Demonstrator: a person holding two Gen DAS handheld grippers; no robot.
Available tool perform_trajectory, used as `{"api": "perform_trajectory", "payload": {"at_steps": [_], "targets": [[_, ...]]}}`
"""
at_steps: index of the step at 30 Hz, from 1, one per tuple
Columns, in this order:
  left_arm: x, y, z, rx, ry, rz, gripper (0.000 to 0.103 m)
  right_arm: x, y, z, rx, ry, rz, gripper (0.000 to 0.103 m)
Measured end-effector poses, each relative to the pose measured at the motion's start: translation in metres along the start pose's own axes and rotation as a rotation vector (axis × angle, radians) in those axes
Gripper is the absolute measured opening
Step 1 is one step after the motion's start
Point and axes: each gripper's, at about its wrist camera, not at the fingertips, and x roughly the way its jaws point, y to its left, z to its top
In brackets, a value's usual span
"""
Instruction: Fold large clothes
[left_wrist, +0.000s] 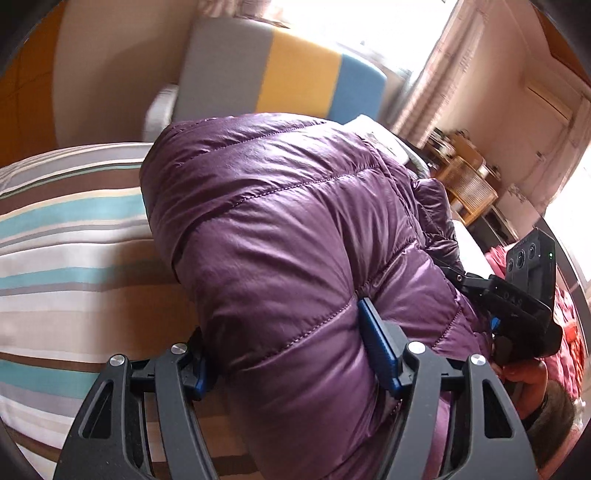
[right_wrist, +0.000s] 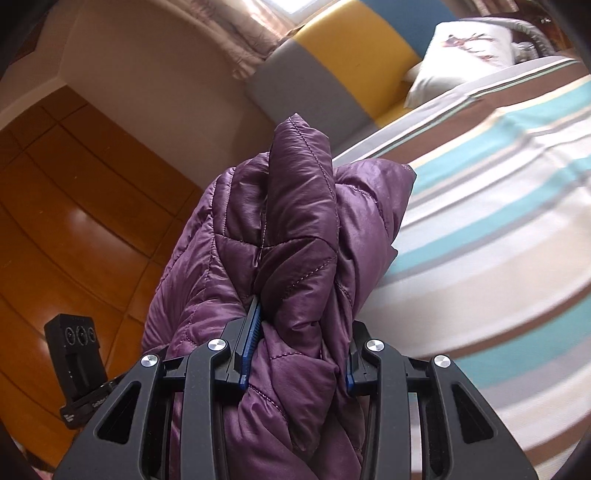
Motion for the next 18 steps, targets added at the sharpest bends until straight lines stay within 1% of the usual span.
{"api": "perform_trajectory", "payload": {"at_steps": [3,8,12,13,15,17,18], "targets": [[-0.008,0.027,0.006,-0.032,-0.020,0.024,0.066,0.024,0.016,0.008,-0.029,0.026,0.025,0.035],[-0.019,0.066,0.016,-0.073,-0.064,0.071,0.066,0.051,0.041,0.017,-0.079,0.055,0.058,0.035],[-0.025,0.088,0.023,-0.098,-0.088,0.112,0.066,0.083,0.060,0.028,-0.120,0.071,0.069,0.035],[-0.025,0.094,0.024,-0.104,-0.089,0.117,0.066,0.096,0.063,0.034,-0.133,0.073,0.062,0.035],[-0.021,0.106,0.025,-0.116,-0.088,0.130,0.067,0.104,0.065,0.034,-0.148,0.076,0.038,0.035],[-0.007,0.112,0.022,-0.117,-0.065,0.143,0.068,0.113,0.064,0.029,-0.163,0.084,-0.019,0.036],[-0.002,0.113,0.021,-0.122,-0.058,0.141,0.071,0.118,0.063,0.027,-0.174,0.081,-0.059,0.038]]}}
